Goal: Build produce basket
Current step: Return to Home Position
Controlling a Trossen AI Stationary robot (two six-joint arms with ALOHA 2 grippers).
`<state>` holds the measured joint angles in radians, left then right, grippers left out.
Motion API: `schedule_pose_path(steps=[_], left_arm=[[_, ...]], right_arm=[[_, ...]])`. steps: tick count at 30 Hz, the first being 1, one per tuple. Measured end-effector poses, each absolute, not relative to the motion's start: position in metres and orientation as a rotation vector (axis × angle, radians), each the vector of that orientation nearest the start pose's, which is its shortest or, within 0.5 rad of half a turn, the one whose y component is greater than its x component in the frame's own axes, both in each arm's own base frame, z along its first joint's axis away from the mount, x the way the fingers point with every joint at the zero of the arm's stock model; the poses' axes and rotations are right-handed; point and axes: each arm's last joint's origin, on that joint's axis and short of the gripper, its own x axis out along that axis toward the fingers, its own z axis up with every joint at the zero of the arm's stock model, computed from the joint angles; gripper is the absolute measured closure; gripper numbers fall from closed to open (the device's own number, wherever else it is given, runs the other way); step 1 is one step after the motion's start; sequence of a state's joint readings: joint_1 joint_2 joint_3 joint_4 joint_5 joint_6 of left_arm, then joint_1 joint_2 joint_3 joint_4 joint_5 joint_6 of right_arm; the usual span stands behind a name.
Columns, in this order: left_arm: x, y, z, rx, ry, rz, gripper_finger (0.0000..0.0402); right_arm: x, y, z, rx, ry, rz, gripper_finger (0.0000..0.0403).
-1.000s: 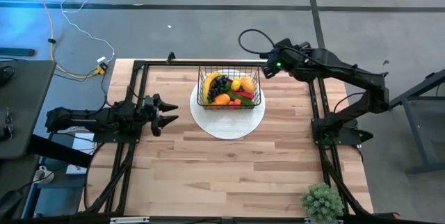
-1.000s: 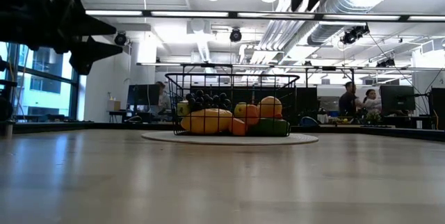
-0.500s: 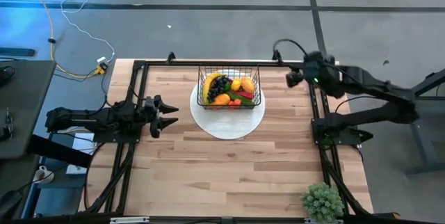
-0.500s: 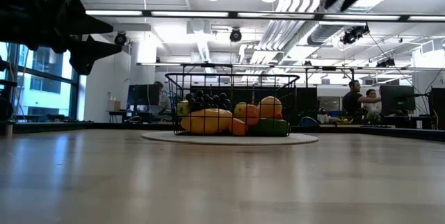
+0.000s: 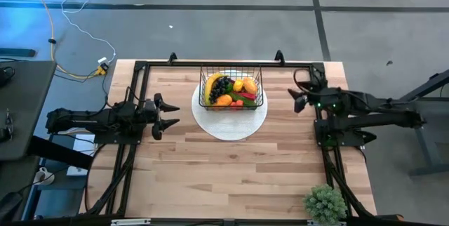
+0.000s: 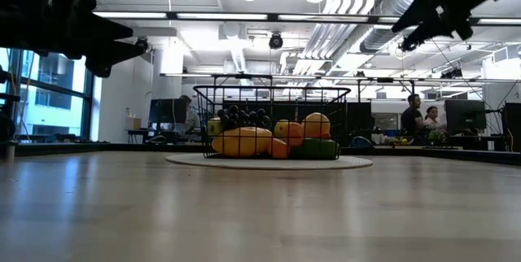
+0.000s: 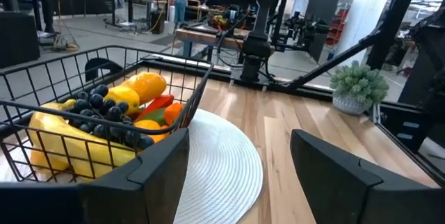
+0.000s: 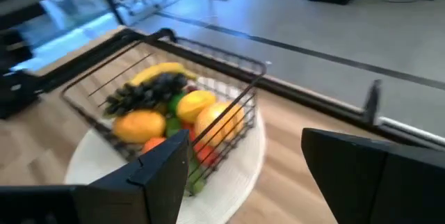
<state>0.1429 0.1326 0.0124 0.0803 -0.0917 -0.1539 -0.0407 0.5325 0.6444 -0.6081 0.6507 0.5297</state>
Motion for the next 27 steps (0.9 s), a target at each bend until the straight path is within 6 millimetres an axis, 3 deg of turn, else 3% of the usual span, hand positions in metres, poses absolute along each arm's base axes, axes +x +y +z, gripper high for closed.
schedule_pose_path(steps=[9,18,27], left_arm=[[0.104,0.018,0.165,-0.154,0.023,0.239,0.0163],[0.104,0.018,0.165,-0.154,0.024,0.239,0.0163],[0.104,0.018,0.165,-0.154,0.024,0.239,0.0163]], right_arm=[[0.109,-0.009,0.233,0.349,0.201,-0.493,0.0149],[0.111,0.002,0.211,0.277,0.109,-0.137,0.0149],[0.105,0.003,0.179,0.323,0.085,-0.066,0.0149]])
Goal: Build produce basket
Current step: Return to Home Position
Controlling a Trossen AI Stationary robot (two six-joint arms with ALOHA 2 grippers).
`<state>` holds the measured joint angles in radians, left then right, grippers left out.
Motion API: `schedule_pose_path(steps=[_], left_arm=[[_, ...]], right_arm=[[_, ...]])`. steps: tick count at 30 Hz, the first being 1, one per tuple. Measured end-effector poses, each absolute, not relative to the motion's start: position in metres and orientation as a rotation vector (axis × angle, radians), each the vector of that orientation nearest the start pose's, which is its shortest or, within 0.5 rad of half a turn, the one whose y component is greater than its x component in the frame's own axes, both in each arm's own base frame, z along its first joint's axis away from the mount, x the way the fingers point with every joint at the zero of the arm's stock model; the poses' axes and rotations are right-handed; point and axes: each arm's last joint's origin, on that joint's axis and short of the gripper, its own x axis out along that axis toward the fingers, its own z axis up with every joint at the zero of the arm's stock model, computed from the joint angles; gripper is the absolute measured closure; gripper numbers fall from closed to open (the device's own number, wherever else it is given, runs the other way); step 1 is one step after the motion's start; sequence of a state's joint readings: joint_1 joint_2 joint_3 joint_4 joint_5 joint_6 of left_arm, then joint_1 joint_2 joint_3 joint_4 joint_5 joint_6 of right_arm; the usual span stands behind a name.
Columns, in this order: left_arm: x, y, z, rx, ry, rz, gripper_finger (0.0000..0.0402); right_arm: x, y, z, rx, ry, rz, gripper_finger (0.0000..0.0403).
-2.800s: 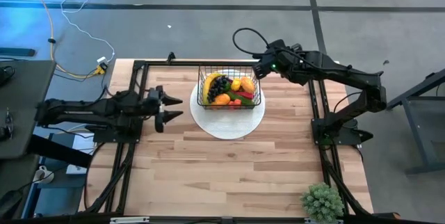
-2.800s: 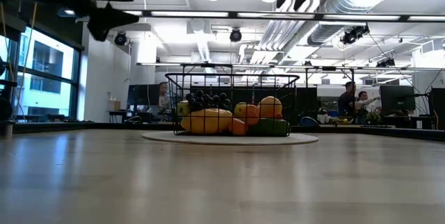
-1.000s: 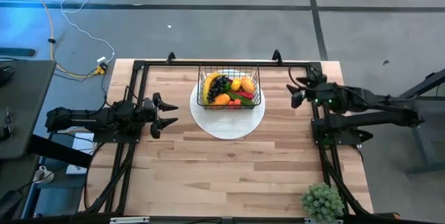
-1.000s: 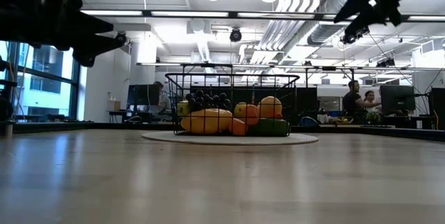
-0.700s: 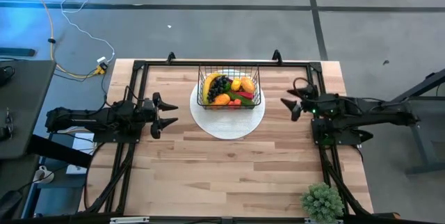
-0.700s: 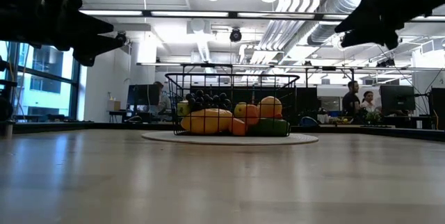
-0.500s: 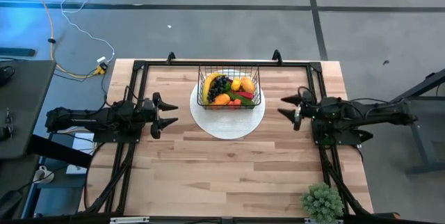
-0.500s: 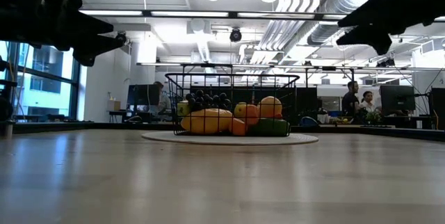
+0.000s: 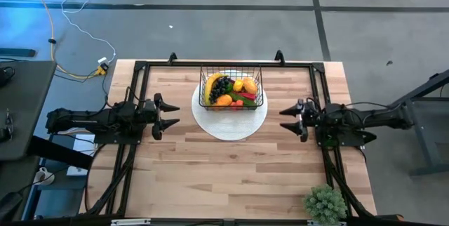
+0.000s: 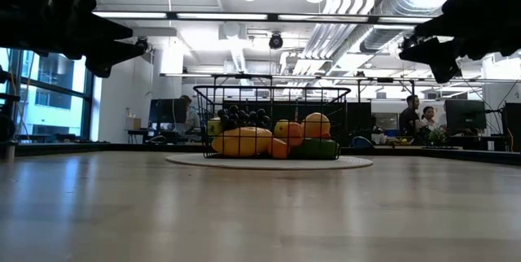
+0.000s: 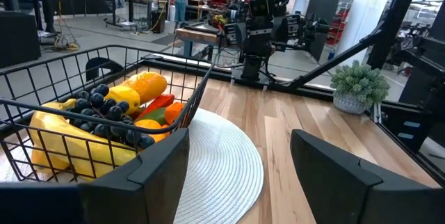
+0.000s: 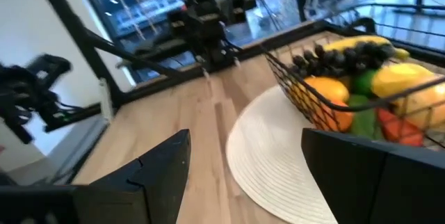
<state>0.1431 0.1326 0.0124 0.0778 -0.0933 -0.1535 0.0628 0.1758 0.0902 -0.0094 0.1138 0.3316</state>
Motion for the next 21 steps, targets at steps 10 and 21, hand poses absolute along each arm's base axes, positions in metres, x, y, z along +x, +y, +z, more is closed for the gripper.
schedule_pose_path(steps=[10,21], left_arm=[[0.104,0.018,0.164,-0.154,0.025,0.239,0.0163],[0.104,0.018,0.164,-0.154,0.026,0.237,0.0163]], right_arm=[[0.098,0.003,0.169,0.279,-0.008,-0.029,0.0149],[0.098,0.004,0.168,0.243,0.006,0.007,0.0149]])
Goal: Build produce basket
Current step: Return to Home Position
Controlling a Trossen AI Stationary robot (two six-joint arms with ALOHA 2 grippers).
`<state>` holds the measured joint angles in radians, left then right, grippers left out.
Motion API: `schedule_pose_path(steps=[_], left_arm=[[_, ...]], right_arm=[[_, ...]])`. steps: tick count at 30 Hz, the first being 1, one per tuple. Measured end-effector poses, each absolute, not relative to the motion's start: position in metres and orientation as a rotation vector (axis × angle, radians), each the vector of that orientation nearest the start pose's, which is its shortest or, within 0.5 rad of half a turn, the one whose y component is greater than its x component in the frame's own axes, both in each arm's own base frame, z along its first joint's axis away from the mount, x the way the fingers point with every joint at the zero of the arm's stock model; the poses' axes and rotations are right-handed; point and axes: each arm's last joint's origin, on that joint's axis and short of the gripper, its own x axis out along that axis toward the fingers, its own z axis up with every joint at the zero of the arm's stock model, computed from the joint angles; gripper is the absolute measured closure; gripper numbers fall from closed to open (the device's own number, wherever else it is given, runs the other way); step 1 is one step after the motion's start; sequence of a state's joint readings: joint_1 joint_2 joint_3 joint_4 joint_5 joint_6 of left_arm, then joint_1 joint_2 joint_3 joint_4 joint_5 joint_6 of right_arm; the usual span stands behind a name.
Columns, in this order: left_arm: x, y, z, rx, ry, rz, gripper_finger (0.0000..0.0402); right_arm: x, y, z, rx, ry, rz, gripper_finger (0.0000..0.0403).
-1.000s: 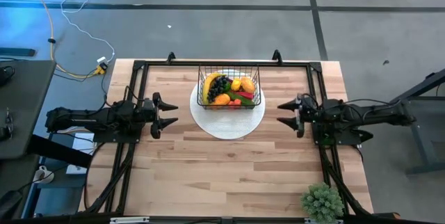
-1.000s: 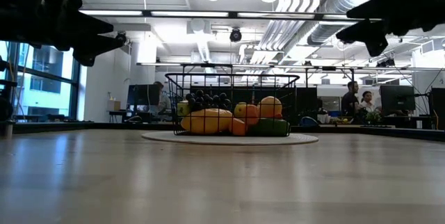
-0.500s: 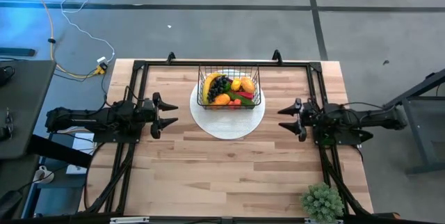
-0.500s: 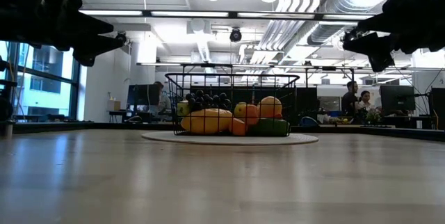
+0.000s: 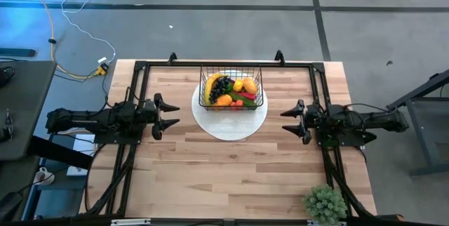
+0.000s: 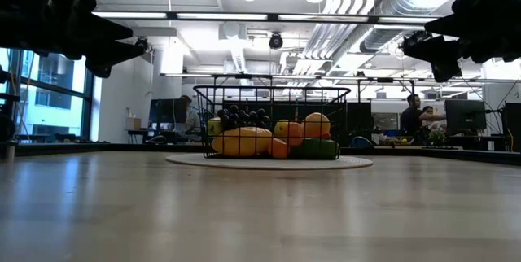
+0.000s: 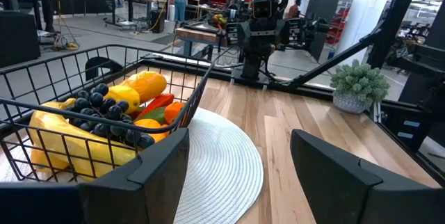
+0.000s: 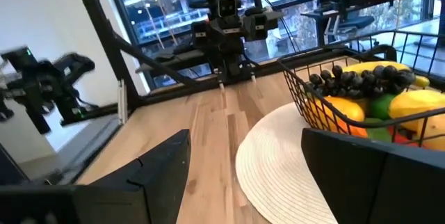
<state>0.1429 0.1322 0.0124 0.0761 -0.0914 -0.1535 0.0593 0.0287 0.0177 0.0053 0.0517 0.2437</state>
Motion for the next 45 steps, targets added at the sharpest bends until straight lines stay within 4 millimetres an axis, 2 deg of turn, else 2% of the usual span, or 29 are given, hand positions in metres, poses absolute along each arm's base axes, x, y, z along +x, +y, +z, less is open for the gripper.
schedule_pose_path(steps=[4,19,45], left_arm=[[0.1038,0.0176,0.1643,-0.154,0.026,0.238,0.0163],[0.1038,0.0176,0.1644,-0.154,0.026,0.238,0.0163],[0.1038,0.0177,0.1645,-0.154,0.025,0.239,0.0163]], right_arm=[[0.0986,0.0044,0.1675,0.232,0.011,0.006,0.0149],[0.0986,0.0044,0.1674,0.518,0.013,0.005,0.0149],[0.0986,0.0043,0.1674,0.516,0.013,0.004,0.0149]])
